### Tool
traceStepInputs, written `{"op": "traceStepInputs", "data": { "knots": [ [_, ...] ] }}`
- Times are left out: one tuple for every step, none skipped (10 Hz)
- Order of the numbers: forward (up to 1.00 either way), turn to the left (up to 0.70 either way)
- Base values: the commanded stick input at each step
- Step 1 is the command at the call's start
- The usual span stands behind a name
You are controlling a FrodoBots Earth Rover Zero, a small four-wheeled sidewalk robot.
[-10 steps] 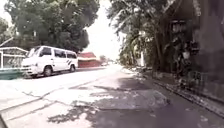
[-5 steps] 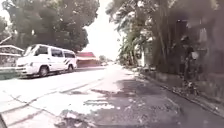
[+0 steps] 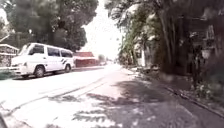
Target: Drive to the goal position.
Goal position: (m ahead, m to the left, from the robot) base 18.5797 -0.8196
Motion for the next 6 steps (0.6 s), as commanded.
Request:
{"op": "traceStepInputs", "data": {
  "knots": [
    [0.7,0.0],
    [0.7,0.0],
    [0.7,0.0],
    [0.7,0.0],
    [0.7,0.0],
    [0.7,0.0]
  ]
}}
